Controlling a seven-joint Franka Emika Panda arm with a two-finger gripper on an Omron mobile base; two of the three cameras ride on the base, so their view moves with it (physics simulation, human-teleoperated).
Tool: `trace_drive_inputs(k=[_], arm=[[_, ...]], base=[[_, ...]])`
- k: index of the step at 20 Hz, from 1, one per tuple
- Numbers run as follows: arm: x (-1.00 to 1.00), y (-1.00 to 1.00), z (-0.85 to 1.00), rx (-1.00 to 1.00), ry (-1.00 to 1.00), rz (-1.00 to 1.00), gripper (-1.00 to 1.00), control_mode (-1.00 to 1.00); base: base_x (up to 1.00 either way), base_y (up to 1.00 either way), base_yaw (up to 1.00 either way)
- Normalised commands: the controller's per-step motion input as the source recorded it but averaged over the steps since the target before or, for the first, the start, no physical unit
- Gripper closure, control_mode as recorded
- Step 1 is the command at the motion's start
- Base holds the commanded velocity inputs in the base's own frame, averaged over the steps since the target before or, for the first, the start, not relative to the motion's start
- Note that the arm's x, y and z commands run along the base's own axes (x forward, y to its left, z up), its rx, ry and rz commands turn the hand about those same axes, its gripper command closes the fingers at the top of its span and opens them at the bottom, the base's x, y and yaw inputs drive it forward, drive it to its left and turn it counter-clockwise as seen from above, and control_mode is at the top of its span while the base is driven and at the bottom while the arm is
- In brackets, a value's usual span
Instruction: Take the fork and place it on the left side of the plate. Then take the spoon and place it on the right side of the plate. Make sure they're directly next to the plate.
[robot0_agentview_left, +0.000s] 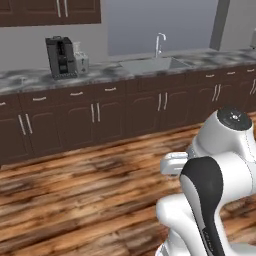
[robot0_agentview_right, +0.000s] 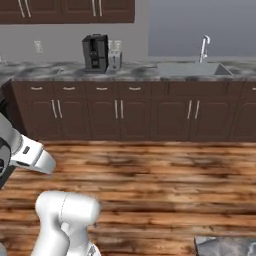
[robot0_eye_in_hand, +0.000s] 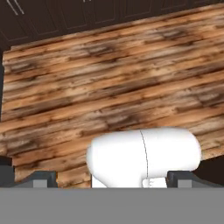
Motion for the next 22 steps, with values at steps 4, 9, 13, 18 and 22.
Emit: trace_drive_inputs(k=[4, 9, 13, 18, 22], arm=[[0.00, 0.00, 0.00, 0.00, 0.00, 0.00, -1.00, 1.00], [0.00, 0.00, 0.00, 0.00, 0.00, 0.00, -1.00, 1.00], [0.00, 0.00, 0.00, 0.00, 0.00, 0.00, -1.00, 1.00], [0.00, 0.00, 0.00, 0.00, 0.00, 0.00, -1.00, 1.00], [0.00, 0.00, 0.00, 0.00, 0.00, 0.00, -1.00, 1.00]], base=[[1.00, 0.13, -0.01], [1.00, 0.50, 0.00], [1.00, 0.64, 0.00], [0.95, 0.77, 0.01], [0.93, 0.73, 0.09]])
